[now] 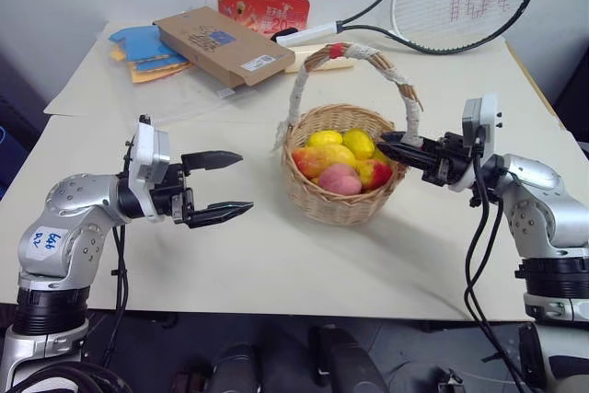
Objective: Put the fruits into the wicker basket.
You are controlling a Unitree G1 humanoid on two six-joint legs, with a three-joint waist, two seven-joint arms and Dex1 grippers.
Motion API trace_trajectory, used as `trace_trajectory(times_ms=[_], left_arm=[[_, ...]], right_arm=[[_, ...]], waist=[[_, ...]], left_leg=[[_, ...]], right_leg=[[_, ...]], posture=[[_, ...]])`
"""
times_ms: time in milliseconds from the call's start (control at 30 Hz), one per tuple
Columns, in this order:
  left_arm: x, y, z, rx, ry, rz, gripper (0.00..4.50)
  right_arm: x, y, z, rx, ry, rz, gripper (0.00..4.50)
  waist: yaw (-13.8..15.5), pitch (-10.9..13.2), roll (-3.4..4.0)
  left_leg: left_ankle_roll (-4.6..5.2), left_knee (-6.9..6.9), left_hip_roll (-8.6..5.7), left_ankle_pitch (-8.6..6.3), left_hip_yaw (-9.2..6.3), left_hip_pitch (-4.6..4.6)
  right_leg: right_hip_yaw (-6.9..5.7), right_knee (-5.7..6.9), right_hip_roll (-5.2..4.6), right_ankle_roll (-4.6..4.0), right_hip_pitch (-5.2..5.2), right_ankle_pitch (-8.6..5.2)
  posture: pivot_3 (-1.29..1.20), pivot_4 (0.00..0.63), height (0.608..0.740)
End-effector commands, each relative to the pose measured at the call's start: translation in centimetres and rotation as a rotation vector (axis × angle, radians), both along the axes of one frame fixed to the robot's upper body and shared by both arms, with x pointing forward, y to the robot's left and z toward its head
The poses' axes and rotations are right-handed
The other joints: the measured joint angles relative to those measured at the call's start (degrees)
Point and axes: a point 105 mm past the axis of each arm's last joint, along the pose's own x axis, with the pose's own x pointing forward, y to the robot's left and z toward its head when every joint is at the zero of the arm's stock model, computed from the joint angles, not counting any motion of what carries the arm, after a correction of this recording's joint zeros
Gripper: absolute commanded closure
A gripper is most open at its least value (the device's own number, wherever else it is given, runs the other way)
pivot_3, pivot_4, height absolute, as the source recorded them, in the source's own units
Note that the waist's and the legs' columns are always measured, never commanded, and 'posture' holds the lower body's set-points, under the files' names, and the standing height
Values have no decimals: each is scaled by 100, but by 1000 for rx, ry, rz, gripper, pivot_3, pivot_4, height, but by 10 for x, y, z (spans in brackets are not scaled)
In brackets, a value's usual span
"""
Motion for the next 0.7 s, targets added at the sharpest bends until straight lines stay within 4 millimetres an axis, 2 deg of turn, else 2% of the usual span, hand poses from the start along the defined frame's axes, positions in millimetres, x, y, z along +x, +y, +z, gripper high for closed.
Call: trace_trajectory(times_ms=[33,167,267,300,400,533,700], left_arm=[[-2,-6,10,-15,-50,-30,0],[4,-11,10,-21,-51,-62,0],[9,-15,10,-28,-50,-86,0],[12,-17,10,-34,-51,-90,0],[17,-20,9,-40,-49,-107,0],[20,-24,9,-38,-52,-132,0],[23,-28,11,-34,-66,-152,0]], right_arm=[[-12,-18,2,-2,-7,-44,4301],[-30,-36,16,82,-34,-166,4301],[-40,-66,34,170,-100,-369,4301],[-46,-82,40,205,-133,-459,4301],[-59,-114,45,219,-211,-641,4301],[-61,-143,41,203,-256,-780,4301],[-44,-167,15,116,-202,-855,4301]], waist=[[23,0,0],[99,0,0],[130,0,1],[131,0,0],[141,0,1],[83,-2,3],[-4,-3,4]], left_leg=[[0,0,-1,0,1,0],[0,2,-2,0,1,0],[0,3,-5,1,3,0],[0,4,-4,1,4,1],[-1,4,-5,1,3,-1],[-1,2,-5,2,9,3],[-3,1,-2,3,10,10]], right_leg=[[0,0,-1,0,0,0],[1,1,0,0,1,0],[3,3,-2,0,1,0],[4,3,-1,0,1,0],[3,2,1,0,1,0],[10,2,7,1,1,1],[16,8,16,1,1,1]], posture=[[0,150,740],[0,150,740],[0,150,740],[0,150,740],[0,150,740],[0,150,740],[0,150,740]])
